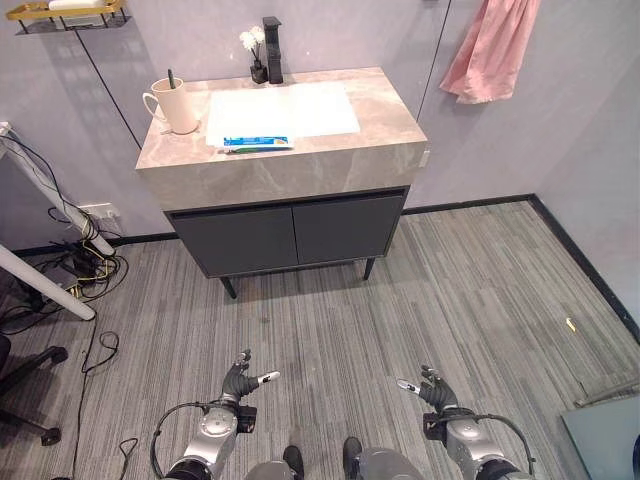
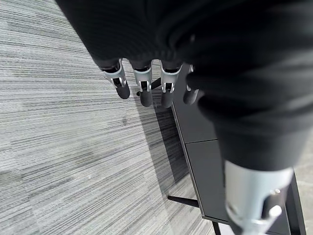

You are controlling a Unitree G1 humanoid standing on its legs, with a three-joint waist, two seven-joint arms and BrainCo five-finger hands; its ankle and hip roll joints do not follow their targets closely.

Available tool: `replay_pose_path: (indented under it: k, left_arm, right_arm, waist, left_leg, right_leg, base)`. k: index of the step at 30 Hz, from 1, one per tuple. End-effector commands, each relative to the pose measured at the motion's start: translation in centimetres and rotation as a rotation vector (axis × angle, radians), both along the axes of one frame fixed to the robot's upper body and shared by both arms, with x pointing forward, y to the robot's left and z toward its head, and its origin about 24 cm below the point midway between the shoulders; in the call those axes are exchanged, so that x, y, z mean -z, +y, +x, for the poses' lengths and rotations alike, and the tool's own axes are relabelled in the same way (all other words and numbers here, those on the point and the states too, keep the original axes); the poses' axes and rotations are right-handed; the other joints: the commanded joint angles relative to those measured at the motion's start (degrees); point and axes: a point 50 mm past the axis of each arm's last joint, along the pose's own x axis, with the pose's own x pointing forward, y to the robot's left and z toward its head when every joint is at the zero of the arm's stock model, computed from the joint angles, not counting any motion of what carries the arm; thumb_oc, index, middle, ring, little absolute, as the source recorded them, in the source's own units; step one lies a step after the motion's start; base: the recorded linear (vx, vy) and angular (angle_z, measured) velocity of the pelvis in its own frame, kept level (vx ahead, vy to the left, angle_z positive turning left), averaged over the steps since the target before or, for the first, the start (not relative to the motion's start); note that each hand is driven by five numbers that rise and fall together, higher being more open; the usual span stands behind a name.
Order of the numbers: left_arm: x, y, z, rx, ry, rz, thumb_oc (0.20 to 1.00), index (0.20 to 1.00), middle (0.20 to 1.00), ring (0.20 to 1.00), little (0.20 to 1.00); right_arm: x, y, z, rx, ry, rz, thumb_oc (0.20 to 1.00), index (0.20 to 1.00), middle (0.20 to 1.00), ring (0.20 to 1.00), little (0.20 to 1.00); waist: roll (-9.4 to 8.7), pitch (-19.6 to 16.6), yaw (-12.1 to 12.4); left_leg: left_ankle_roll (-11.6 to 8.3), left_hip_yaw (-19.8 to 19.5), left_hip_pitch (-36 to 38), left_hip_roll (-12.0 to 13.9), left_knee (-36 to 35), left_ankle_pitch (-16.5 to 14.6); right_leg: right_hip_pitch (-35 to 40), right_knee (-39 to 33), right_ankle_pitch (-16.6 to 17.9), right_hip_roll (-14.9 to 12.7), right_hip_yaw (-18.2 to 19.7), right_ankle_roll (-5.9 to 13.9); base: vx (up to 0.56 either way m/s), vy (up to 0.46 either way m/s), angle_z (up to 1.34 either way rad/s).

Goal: Put brush and paste in cup on sink, flatten towel.

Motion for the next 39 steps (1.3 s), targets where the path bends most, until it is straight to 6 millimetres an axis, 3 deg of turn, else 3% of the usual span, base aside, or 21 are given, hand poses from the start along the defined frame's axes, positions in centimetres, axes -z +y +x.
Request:
replay_pose_path:
  k: [1, 13, 18, 21, 24, 36, 39]
  left_arm:
    - [-1.2, 0.6, 1.0, 0.034, -0.08, 0.025, 1.0, 1.0, 1.0, 1.0, 1.0]
    - [-0.6, 1.2, 0.2, -0.021, -0.043, 0.019, 1.0, 1.0, 1.0, 1.0, 1.0]
    - [-0.3, 1.0, 0.1, -0.014, -0.029, 0.016, 1.0, 1.0, 1.0, 1.0, 1.0]
    - [-0.4, 0.5, 0.4, 0.008, -0.034, 0.007, 1.0, 1.0, 1.0, 1.0, 1.0]
    - [-0.4, 0.2, 0.4, 0.019, -0.033, 0.003, 1.0, 1.0, 1.0, 1.0, 1.0]
    - [-0.6, 0.5, 0.3, 0.038, -0.036, 0.017, 1.0, 1.0, 1.0, 1.0, 1.0]
    - [-1.0, 1.2, 0.4, 0.042, -0.058, 0.046, 1.0, 1.0, 1.0, 1.0, 1.0]
  right_arm:
    - [-1.2, -1.1, 1.1, 0.027, -0.094, 0.003, 1.0, 1.0, 1.0, 1.0, 1.0]
    - [-1.6, -0.8, 1.4, -0.005, -0.123, 0.019, 1.0, 1.0, 1.0, 1.0, 1.0]
    - [-1.4, -1.2, 0.8, 0.004, -0.103, 0.012, 1.0, 1.0, 1.0, 1.0, 1.0]
    - [-1.2, -1.7, 0.1, 0.033, -0.094, 0.009, 1.0, 1.0, 1.0, 1.0, 1.0]
    - [-1.1, -2.0, -0.1, 0.046, -0.089, 0.004, 1.0, 1.0, 1.0, 1.0, 1.0]
    - [-0.8, -1.2, -0.2, 0.029, -0.07, 0.022, 1.0, 1.0, 1.0, 1.0, 1.0]
    - [-1.0, -0.8, 0.0, 0.045, -0.091, 0.051, 1.0, 1.0, 1.0, 1.0, 1.0]
  waist:
    - [-1.07, -3.6, -0.7]
    - [-1.22, -2.8, -0.4]
    - [-1.1, -2.8, -0.4]
    - [-0.98, -3.3, -1.4]
    - [-0.85, -3.4, -2.0]
    - [-0.92, -2.6, -1.1]
    - [-0.99, -2.1, -0.9]
  left_leg:
    - [-1.93, -2.7, -1.4, 2.5, 3.8, 0.0]
    - [-2.19, -3.3, -1.7, 2.4, 5.1, -0.4]
    - [-3.3, -3.4, -1.9, 2.4, 1.5, 2.9]
    - [-4.24, -1.4, -2.0, 4.1, -1.3, 5.6]
    - [-4.43, -0.6, -0.9, 4.5, -3.0, 6.0]
    - [-1.55, 2.0, 1.9, 1.4, -3.2, 2.8]
    - [0.04, 2.3, 2.3, 0.0, -4.3, 2.4]
  right_leg:
    - [1.3, -0.3, 5.3, -5.0, 1.1, 6.4]
    - [0.9, 2.1, 4.7, -5.3, 0.7, 6.25]
    - [2.1, -2.4, 6.4, -5.0, -0.8, 5.8]
    - [3.1, -5.7, 7.5, -5.2, -3.0, 5.43]
    - [4.7, -7.9, 7.5, -5.0, -3.9, 5.4]
    - [5.9, -7.9, 8.7, -7.6, -1.1, 8.08]
    - [3.4, -4.2, 11.3, -8.7, 0.7, 9.54]
  base:
    - [0.0, 0.0, 0.0]
    - [0.0, -0.007, 0.01]
    - [-0.01, -0.044, 0.09]
    - [-0.01, -0.027, 0.25]
    - [0.05, 0.032, 0.68]
    - [0.02, 0.126, -0.04]
    - [0.01, 0.197, -0.07]
